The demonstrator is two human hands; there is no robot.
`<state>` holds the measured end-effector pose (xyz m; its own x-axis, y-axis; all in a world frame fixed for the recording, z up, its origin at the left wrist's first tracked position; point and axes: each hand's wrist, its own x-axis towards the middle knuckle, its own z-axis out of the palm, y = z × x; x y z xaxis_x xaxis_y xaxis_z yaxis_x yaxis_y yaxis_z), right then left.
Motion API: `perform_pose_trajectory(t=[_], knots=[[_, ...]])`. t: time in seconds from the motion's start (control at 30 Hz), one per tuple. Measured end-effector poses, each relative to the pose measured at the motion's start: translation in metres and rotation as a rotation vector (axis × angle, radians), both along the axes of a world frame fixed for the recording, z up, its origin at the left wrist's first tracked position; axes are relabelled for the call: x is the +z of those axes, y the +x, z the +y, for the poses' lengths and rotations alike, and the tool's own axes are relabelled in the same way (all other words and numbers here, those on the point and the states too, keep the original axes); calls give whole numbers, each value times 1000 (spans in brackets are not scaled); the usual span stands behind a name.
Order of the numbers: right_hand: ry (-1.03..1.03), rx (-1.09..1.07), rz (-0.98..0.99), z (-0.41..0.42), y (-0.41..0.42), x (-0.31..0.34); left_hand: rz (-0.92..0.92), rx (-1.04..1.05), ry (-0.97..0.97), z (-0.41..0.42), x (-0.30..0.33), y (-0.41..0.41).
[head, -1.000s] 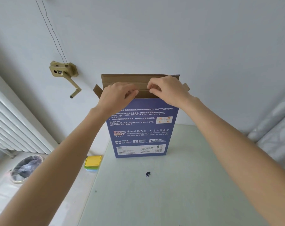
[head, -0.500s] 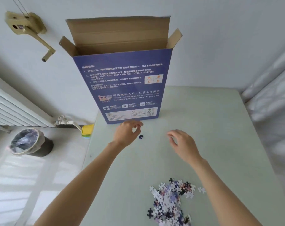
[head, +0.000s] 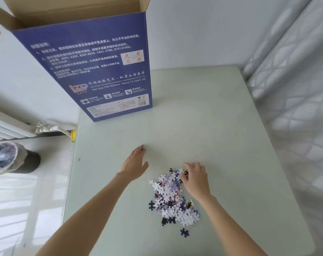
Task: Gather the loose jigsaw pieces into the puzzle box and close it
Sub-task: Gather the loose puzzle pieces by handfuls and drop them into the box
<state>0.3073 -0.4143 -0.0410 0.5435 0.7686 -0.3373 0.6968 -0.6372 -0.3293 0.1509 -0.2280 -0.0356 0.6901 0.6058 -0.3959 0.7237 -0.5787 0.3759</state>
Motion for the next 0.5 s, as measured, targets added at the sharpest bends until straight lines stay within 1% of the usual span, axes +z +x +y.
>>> perform_pose_trajectory(t=[0.1, 0.23, 0.3, 0.4, 0.43, 0.5], knots=[[14, 217, 66, -4, -20, -4, 44, -115, -25, -43, 5, -11], [-19, 342, 154, -10, -27, 1, 84, -239, -52, -81, 6, -16], [-61, 381, 124, -14, -29, 3, 93, -247, -35, -93, 7, -16], [-148, 435, 11, -21, -37, 4, 129, -237, -25, -108, 7, -13], [-155, 443, -17, -23, -40, 4, 139, -234, -23, -113, 7, -12], [-141, 436, -11, -23, -44, 5, 142, -212, -31, -118, 7, -10]])
